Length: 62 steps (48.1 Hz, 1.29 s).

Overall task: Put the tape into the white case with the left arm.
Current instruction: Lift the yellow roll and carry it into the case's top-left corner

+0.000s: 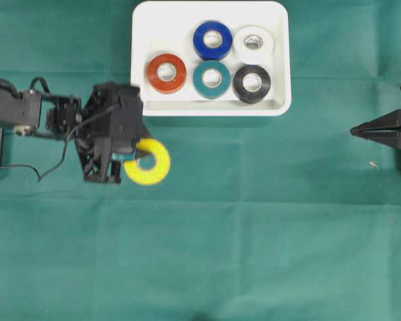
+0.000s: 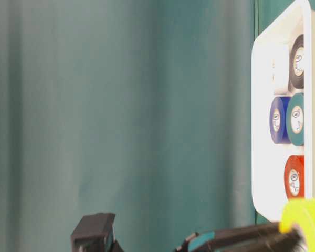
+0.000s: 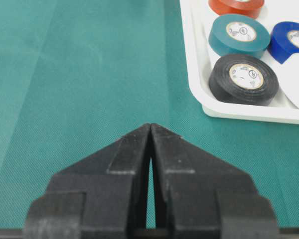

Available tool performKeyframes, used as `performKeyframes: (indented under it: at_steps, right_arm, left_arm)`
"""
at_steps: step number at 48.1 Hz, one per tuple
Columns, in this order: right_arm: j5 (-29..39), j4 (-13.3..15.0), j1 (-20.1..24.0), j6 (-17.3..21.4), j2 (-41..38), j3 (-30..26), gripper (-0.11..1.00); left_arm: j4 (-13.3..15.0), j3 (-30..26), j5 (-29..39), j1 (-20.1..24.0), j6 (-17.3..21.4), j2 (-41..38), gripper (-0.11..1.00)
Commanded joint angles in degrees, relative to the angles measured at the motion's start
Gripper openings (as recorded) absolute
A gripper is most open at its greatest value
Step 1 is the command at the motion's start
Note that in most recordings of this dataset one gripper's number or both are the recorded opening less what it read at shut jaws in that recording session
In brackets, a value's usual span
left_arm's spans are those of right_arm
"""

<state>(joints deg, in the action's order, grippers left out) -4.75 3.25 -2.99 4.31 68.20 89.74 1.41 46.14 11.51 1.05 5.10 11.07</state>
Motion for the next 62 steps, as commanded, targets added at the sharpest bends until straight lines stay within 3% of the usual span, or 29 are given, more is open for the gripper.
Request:
performKeyframes:
  at_steps: [1,21,38,52,62]
  right_arm:
    - [-0.62,0.09,-0.09,0.00,-0.35,-0.62,-0.09]
    - [-0.62,0.09,-0.09,0.00,-0.44,-0.62,-0.09]
    - [-0.62,0.00,-0.09,0.00,-0.35,-0.62,-0.09]
    - [-0.62,0.09,-0.18,0.00,-0.35,-0.53,-0.09]
    - [-0.62,0.09,-0.09,0.00,-0.35,-0.62,-0.09]
  left_arm:
    - [-0.18,-1.67,-1.05,2.90,1.05,1.23,0.24]
    - [-0.18,-4.57,-7.12,16.52,3.08,-0.79,0.24]
    - [-0.18,-10.28,-7.91,25.75,3.78,-8.96,0.24]
    - [-0.09,-12.92,-7.91,30.41,5.71,-13.36,0.24]
    - [-0.09,-12.74,-7.73,30.59,5.71,-13.45,0.24]
